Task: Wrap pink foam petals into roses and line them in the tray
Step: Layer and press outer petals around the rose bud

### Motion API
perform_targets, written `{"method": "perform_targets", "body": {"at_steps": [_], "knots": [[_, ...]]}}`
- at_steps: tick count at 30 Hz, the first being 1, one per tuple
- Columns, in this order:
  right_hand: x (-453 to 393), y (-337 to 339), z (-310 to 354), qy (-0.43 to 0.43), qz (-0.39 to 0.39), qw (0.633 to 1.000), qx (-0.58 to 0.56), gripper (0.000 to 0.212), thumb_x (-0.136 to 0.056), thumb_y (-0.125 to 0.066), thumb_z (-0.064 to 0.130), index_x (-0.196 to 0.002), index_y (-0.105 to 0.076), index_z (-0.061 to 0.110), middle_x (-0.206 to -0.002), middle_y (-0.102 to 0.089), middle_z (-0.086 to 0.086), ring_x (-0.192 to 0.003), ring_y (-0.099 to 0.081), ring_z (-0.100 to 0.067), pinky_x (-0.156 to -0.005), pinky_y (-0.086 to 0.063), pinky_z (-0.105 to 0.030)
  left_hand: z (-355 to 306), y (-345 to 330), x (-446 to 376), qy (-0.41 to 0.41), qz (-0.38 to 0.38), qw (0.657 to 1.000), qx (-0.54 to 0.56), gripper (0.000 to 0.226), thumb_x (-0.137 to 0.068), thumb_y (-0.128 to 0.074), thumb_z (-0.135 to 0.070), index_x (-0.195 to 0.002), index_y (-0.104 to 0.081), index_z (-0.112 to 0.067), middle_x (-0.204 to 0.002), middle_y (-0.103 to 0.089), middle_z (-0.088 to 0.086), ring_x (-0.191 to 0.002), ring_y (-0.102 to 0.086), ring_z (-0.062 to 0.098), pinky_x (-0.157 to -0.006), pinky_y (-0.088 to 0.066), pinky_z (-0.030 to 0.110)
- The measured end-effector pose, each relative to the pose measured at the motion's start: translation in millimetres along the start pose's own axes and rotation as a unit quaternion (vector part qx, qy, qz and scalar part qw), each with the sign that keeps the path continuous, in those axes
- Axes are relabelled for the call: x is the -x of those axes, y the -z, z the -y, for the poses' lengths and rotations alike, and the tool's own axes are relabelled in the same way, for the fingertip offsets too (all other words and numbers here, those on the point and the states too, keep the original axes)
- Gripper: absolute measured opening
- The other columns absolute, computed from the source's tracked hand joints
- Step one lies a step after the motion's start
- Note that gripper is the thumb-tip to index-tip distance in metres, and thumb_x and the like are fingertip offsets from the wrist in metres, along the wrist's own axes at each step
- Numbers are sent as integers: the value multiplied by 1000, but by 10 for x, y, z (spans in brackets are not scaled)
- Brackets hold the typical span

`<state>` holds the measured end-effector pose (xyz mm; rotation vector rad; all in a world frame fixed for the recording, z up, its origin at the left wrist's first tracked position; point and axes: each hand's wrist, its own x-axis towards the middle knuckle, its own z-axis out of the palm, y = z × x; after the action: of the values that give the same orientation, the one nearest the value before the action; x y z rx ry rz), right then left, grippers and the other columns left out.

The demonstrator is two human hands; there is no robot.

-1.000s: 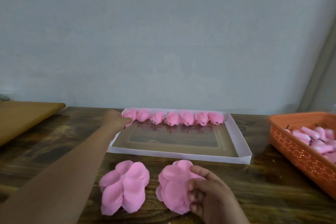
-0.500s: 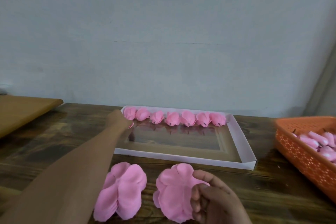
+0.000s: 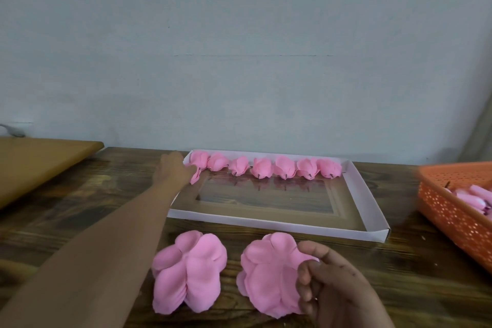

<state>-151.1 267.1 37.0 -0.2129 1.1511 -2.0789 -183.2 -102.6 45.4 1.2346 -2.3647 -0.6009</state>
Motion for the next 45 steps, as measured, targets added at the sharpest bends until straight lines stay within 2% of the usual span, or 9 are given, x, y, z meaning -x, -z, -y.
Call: {"method": "perform_targets", "body": {"at_steps": [4, 8, 15, 22, 27, 32, 36, 41, 45], "knots": [[9, -6, 0, 7, 2, 1000, 9, 29, -62, -52, 0, -88, -65, -2, -53, -49, -19, -36, -45, -24, -35, -35, -26, 90, 28, -65, -21, -7, 999, 29, 25, -82, -68, -19, -63, -60, -5, -71, -61, 15, -64, -54, 25, -59, -42, 34], [0, 2, -25, 26, -1, 1000, 9, 19, -81, -47, -7, -88, -63, -2, -52, -48, -17, -35, -44, -22, -34, -33, -26, 169, 119, -108, 2, -43, 997, 66, 29, -99, -48, -17, -85, -64, 2, -94, -67, 23, -85, -61, 34, -68, -43, 35], [-56, 39, 17, 50, -48, 998, 13, 30, -86, -34, -12, -85, -61, 0, -49, -47, -13, -32, -38, -18, -35, -28, -19, -22, 422, 175, -5, -104, 973, 205, 22, -98, -49, -13, -116, -62, -11, -108, -57, 1, -97, -55, 20, -78, -41, 32], [-43, 200, 85, 143, -107, 983, 42, 19, -93, -45, 5, -92, -64, 9, -52, -47, -2, -41, -36, -12, -37, -26, -23, -485, 470, 1095, -131, -47, 960, 243, 24, -91, -50, -9, -100, -66, -24, -86, -61, -17, -75, -56, -2, -60, -41, 19], [-72, 298, 91, 208, -152, 954, 154, 21, -92, -48, -3, -95, -66, 8, -53, -49, 2, -45, -38, -9, -44, -28, -27, -623, 181, 1800, -189, 102, 951, 220, 24, -90, -59, -11, -89, -66, -34, -84, -66, -18, -63, -58, -13, -56, -43, 6], [-141, 380, 40, 261, -201, 901, 284, 28, -87, -53, -1, -90, -67, 23, -59, -56, 5, -46, -44, -3, -44, -38, -16, -526, -127, 2326, -228, 169, 956, 77, 27, -95, -62, -24, -121, -66, -31, -116, -67, -16, -97, -60, -2, -86, -49, 18], [-180, 427, 27, 273, -214, 890, 296, 28, -87, -54, 0, -91, -67, 25, -64, -59, 1, -47, -48, 0, -44, -40, -9, -478, -162, 2375, -262, 94, 960, 27, 28, -97, -56, -27, -124, -64, -28, -121, -66, -11, -98, -58, 3, -74, -43, 12], [-197, 442, 17, 279, -209, 885, 307, 29, -88, -53, 0, -90, -66, 26, -63, -56, 0, -44, -43, -2, -41, -37, -13, -434, -189, 2359, -246, 80, 966, -13, 22, -98, -53, -31, -116, -63, -28, -96, -71, -9, -83, -63, 9, -78, -57, 33], [-209, 467, 7, 282, -205, 880, 321, 28, -88, -53, 2, -91, -65, 27, -52, -52, 11, -40, -38, -1, -39, -33, -14, -373, -233, 2419, -256, 46, 965, -28, 29, -99, -50, -39, -125, -57, -28, -105, -70, -2, -93, -64, 20, -74, -43, 29]]}}
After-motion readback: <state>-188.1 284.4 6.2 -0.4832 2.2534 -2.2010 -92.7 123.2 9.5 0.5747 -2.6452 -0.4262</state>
